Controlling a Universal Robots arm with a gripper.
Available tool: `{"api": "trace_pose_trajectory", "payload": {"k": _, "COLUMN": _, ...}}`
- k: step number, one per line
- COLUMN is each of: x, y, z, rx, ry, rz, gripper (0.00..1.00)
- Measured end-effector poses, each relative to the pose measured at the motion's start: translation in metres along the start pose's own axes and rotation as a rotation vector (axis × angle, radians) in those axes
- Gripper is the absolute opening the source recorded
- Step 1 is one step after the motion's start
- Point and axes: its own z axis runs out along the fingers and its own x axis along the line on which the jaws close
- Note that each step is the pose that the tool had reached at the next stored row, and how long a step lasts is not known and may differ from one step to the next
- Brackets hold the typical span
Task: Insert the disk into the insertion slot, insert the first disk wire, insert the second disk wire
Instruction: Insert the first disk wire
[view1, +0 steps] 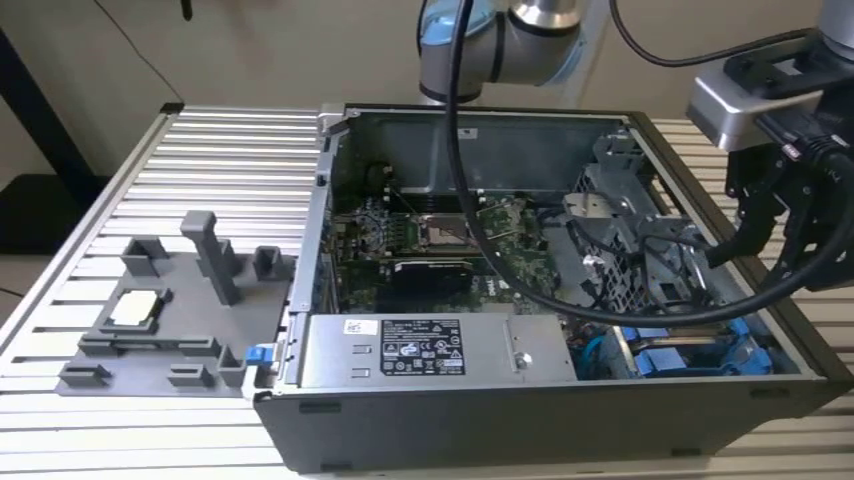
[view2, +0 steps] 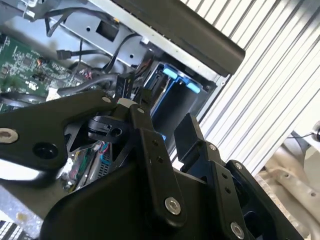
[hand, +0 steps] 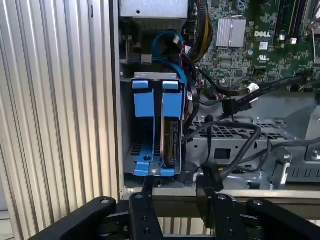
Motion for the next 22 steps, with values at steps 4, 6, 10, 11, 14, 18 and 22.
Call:
{"api": "trace_pose_trajectory", "payload": {"k": 4, "x": -0.0142, "y": 0.0004, "z": 0.0007, "rx": 0.0003, "ry": 0.0185, "rz": -0.007, "gripper": 0.47}}
{"api": "trace_pose_trajectory", "payload": {"k": 6, "x": -0.0213, "y": 0.0014, "z": 0.0008, "rx": 0.0001, "ry": 0.0363, "rz": -0.012, "gripper": 0.47}}
{"api": "trace_pose_trajectory", "payload": {"k": 10, "x": -0.0338, "y": 0.0045, "z": 0.0017, "rx": 0.0026, "ry": 0.0700, "rz": -0.020, "gripper": 0.47}}
{"api": "trace_pose_trajectory", "payload": {"k": 11, "x": -0.0360, "y": 0.0055, "z": 0.0020, "rx": 0.0037, "ry": 0.0773, "rz": -0.021, "gripper": 0.47}}
{"api": "trace_pose_trajectory", "payload": {"k": 14, "x": -0.0408, "y": 0.0083, "z": 0.0034, "rx": 0.0085, "ry": 0.0958, "rz": -0.026, "gripper": 0.47}}
{"api": "trace_pose_trajectory", "payload": {"k": 18, "x": -0.0459, "y": 0.0110, "z": 0.0064, "rx": 0.0187, "ry": 0.1122, "rz": -0.029, "gripper": 0.47}}
{"api": "trace_pose_trajectory", "payload": {"k": 22, "x": -0.0509, "y": 0.0131, "z": 0.0099, "rx": 0.0365, "ry": 0.1189, "rz": -0.030, "gripper": 0.47}}
